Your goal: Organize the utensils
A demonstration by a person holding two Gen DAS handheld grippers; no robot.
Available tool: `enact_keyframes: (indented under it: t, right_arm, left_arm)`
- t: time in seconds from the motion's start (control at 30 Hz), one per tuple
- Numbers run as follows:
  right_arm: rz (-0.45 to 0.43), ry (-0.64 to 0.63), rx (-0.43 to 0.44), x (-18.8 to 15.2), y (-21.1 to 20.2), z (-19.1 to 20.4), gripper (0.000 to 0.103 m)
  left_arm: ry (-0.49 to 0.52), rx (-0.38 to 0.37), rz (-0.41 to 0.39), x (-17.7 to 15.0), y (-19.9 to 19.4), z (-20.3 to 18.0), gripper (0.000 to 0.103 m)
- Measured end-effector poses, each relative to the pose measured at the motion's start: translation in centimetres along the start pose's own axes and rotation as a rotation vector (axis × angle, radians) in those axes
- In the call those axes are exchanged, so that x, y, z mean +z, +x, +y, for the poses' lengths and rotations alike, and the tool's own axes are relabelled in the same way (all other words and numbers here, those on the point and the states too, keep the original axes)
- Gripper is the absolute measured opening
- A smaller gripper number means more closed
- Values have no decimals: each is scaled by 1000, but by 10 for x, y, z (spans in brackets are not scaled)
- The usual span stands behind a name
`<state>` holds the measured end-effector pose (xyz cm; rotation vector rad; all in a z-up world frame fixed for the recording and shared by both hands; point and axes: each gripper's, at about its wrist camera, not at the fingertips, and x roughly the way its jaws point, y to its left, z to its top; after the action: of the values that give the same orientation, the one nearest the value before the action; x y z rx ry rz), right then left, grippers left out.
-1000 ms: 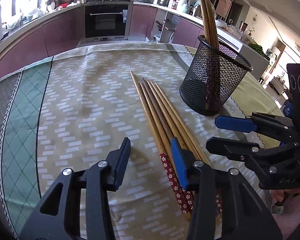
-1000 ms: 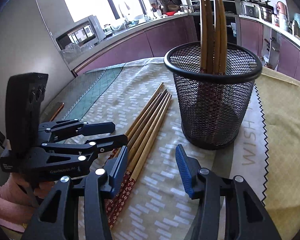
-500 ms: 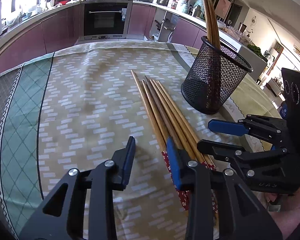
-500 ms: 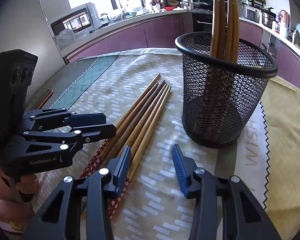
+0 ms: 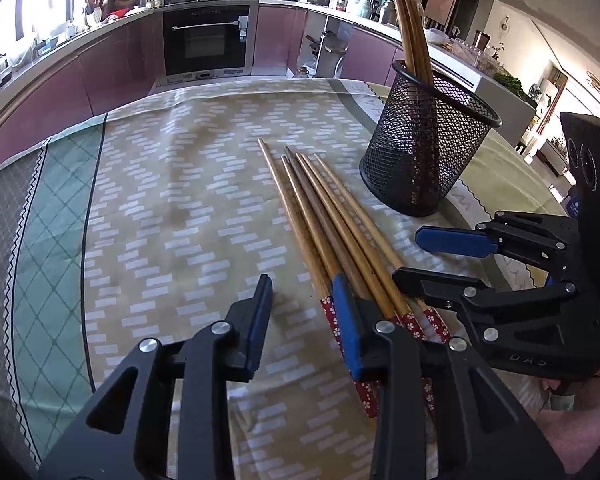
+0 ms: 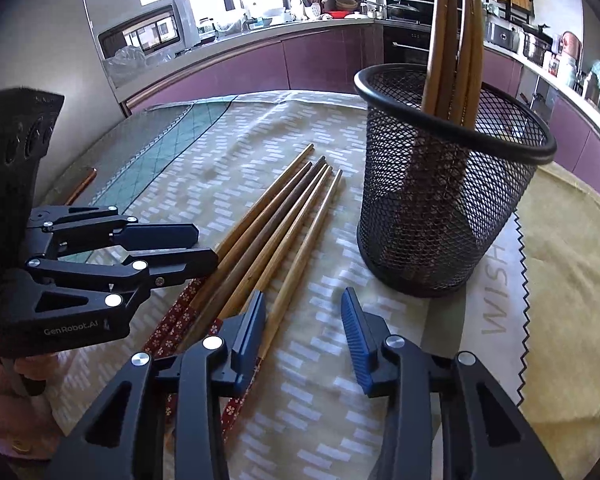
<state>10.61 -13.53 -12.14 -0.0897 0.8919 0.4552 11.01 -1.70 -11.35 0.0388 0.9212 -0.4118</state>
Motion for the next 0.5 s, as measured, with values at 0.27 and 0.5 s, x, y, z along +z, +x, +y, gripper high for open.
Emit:
enact_keyframes:
  t: [0.27,0.5]
  right_arm:
    - [-10,-16,-34,4,4,4,22]
    - [-14,66,30,3,1,-10,7]
  left_arm:
    - [-13,33,0,5,7,-1,12]
    - [-64,39,-11,2,4,2,8]
